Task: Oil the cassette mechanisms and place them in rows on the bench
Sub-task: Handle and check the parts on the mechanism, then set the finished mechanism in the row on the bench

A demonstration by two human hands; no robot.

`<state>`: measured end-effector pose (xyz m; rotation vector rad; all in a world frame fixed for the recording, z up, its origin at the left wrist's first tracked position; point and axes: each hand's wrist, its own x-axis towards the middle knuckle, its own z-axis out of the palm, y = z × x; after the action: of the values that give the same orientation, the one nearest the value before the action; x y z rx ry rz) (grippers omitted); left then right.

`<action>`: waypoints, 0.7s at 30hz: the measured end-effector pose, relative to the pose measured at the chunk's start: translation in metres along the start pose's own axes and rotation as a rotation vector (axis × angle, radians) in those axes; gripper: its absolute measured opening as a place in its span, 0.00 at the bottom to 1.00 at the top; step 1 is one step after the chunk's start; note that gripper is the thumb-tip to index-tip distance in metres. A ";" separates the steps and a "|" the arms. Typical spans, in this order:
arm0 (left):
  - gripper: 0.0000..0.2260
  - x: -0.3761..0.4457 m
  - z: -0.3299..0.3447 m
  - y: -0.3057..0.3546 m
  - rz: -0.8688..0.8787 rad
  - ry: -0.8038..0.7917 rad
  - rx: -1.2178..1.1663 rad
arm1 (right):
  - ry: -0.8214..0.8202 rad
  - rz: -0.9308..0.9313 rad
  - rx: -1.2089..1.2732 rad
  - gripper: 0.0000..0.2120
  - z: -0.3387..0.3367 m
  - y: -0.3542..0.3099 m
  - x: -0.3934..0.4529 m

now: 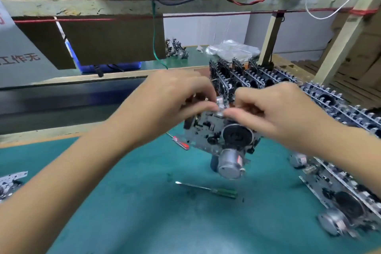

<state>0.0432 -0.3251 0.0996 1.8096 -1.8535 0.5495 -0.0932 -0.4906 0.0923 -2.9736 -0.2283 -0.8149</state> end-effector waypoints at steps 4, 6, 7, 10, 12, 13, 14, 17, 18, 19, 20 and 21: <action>0.07 0.096 0.030 -0.026 0.034 -0.071 0.088 | 0.101 0.227 0.006 0.17 -0.014 0.061 0.007; 0.08 0.137 0.059 -0.036 0.034 -0.150 0.152 | 0.092 0.323 -0.062 0.17 -0.005 0.096 0.007; 0.08 0.149 0.072 -0.041 0.043 -0.183 0.201 | 0.070 0.366 -0.097 0.17 0.003 0.111 0.007; 0.10 0.177 0.115 -0.054 0.067 -0.283 0.278 | 0.011 0.488 -0.160 0.20 0.024 0.149 0.003; 0.11 0.192 0.142 -0.059 0.054 -0.367 0.262 | 0.001 0.530 -0.173 0.21 0.036 0.173 -0.002; 0.12 0.197 0.154 -0.061 0.055 -0.394 0.251 | -0.006 0.543 -0.166 0.21 0.041 0.182 -0.005; 0.12 0.201 0.163 -0.062 0.062 -0.413 0.242 | -0.021 0.557 -0.161 0.20 0.045 0.190 -0.009; 0.13 0.209 0.188 -0.066 0.086 -0.461 0.199 | -0.099 0.602 -0.154 0.20 0.055 0.203 -0.018; 0.14 0.210 0.195 -0.066 0.088 -0.474 0.185 | -0.123 0.613 -0.164 0.20 0.057 0.206 -0.021; 0.14 0.210 0.201 -0.066 0.089 -0.484 0.170 | -0.147 0.614 -0.187 0.20 0.059 0.209 -0.024; 0.14 0.211 0.206 -0.066 0.090 -0.490 0.151 | -0.171 0.612 -0.220 0.20 0.060 0.210 -0.027; 0.14 0.211 0.211 -0.065 0.094 -0.492 0.131 | -0.193 0.612 -0.255 0.20 0.061 0.212 -0.030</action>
<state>0.0943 -0.6228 0.0536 2.0930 -2.2766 0.2749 -0.0553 -0.6988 0.0229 -3.0479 0.7965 -0.5070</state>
